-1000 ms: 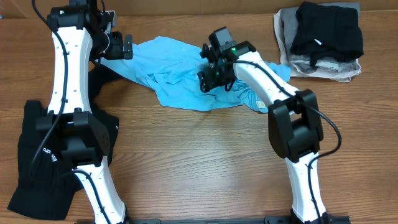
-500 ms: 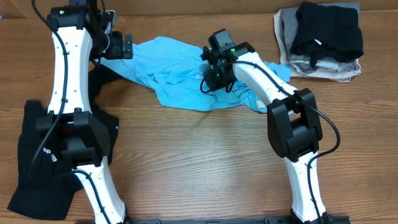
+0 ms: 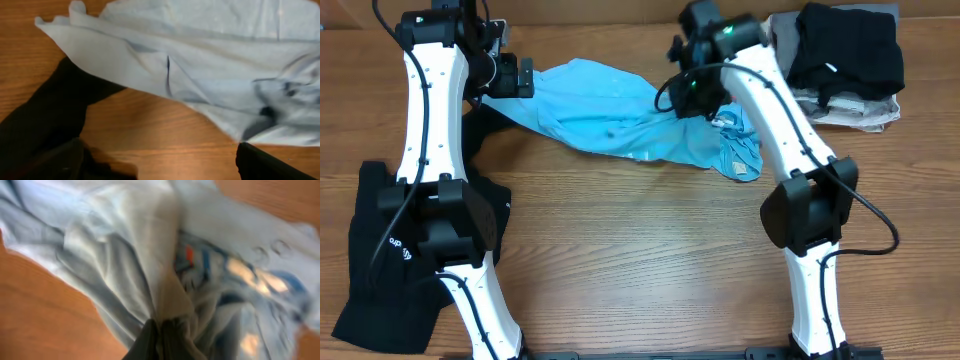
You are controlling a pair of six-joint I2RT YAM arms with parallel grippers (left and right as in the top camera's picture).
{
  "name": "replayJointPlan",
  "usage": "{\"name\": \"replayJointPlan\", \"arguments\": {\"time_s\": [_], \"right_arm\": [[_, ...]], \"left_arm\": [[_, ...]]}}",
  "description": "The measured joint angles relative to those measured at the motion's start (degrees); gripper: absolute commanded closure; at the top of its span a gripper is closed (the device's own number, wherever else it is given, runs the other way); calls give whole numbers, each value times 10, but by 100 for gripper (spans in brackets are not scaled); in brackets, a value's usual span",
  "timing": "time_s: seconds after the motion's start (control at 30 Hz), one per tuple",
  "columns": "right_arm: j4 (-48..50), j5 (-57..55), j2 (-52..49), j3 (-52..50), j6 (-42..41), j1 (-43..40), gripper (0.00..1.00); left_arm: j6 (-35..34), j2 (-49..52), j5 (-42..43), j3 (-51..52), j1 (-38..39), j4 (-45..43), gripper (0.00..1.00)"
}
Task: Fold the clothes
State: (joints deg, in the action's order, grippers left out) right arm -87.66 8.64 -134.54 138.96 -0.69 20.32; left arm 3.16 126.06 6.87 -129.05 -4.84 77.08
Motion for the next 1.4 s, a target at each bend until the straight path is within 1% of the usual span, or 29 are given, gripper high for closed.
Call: {"name": "replayJointPlan", "arguments": {"time_s": [0.07, 0.13, 0.23, 0.37, 0.53, 0.67, 0.77, 0.83, 0.93, 1.07, 1.2, 1.3, 1.4], "right_arm": [[-56, 0, 0, 48, -5, -8, 96], [-89, 0, 0, 84, -13, -15, 96], [-93, 2, 7, 109, -29, -24, 96], [-94, 5, 31, 109, -53, -32, 96], [-94, 2, 106, 108, -77, -42, 96], [-92, -10, 210, 82, -94, -48, 96], [-93, -18, 293, 32, -103, -52, 96], [-93, -22, 349, -24, -110, -56, 96], [-96, -32, 408, -116, -124, -61, 96], [-93, -47, 450, -257, -148, -78, 96], [-77, -57, 482, -384, -162, -108, 96], [-50, -60, 509, -431, -167, -130, 96], [-24, -60, 538, -458, -171, -157, 96]], "left_arm": [[2, 0, 0, 0, 0, 15, 0], [4, 0, 0, 0, 0, 25, 0], [12, 0, 0, 0, 0, 48, 0], [27, 0, 0, 0, 0, 80, 0], [40, 0, 0, 0, 0, 108, 0], [45, 0, 0, 0, 0, 126, 0], [46, 0, 0, 0, 0, 132, 0], [46, 0, 0, 0, 0, 132, 0], [46, 0, 0, 0, 0, 133, 1], [46, 0, 0, 0, 0, 138, 2], [62, 0, 22, 0, 0, 146, 6], [76, 0, 51, 1, 3, 144, 7], [81, 0, 69, 12, 17, 119, 7]]}}
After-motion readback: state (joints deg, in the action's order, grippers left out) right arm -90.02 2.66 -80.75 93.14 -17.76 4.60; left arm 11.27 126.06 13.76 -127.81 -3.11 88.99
